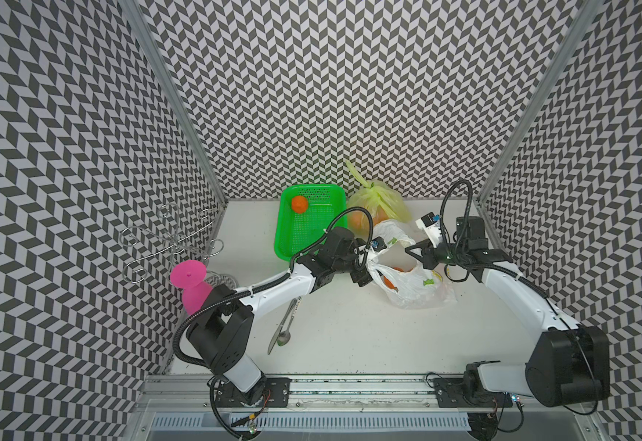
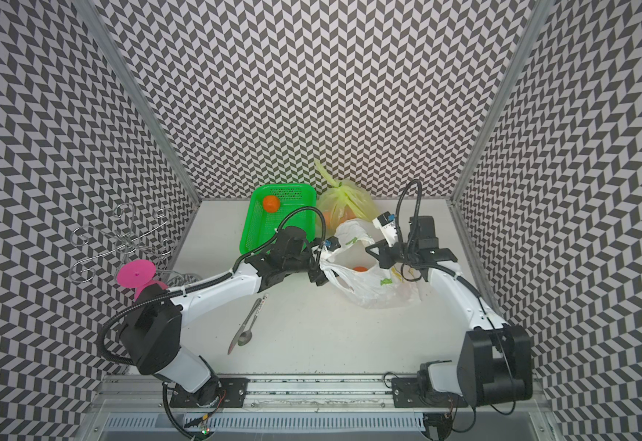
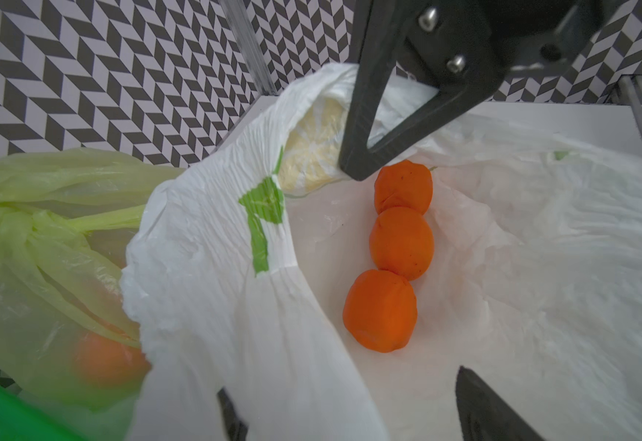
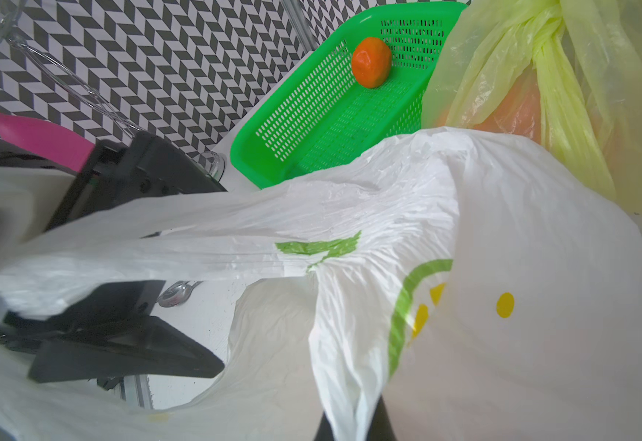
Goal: Place the oranges into plastic bags & tie knots
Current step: Place the orange in the plastic bag, then pick up the orange from the basket.
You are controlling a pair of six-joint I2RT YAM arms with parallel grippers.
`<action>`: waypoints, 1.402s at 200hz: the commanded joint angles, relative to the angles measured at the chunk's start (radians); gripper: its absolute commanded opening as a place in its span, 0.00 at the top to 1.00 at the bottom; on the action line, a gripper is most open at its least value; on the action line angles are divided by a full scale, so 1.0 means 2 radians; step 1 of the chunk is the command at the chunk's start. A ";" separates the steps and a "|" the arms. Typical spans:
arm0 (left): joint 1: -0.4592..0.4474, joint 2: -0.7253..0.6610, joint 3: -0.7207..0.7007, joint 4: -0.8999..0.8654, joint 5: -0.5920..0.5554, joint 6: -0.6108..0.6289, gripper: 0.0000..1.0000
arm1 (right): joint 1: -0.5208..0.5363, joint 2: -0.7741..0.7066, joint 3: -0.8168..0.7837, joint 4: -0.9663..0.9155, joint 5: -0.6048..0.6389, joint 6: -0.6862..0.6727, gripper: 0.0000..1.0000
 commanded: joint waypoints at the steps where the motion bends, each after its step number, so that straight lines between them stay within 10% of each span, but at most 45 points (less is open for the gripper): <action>1: 0.003 -0.035 0.001 -0.040 0.028 0.022 0.16 | -0.001 0.002 0.013 0.009 0.004 -0.006 1.00; 198: 0.144 -0.160 -0.004 -0.170 0.124 0.062 0.17 | -0.002 -0.009 0.010 0.016 0.031 -0.002 1.00; 236: 0.210 -0.138 0.000 -0.124 0.035 0.012 0.16 | -0.002 -0.028 0.013 0.015 0.035 -0.005 1.00; 280: 0.256 0.037 0.076 -0.057 -0.139 0.061 0.14 | 0.000 -0.031 0.009 0.021 0.026 -0.003 1.00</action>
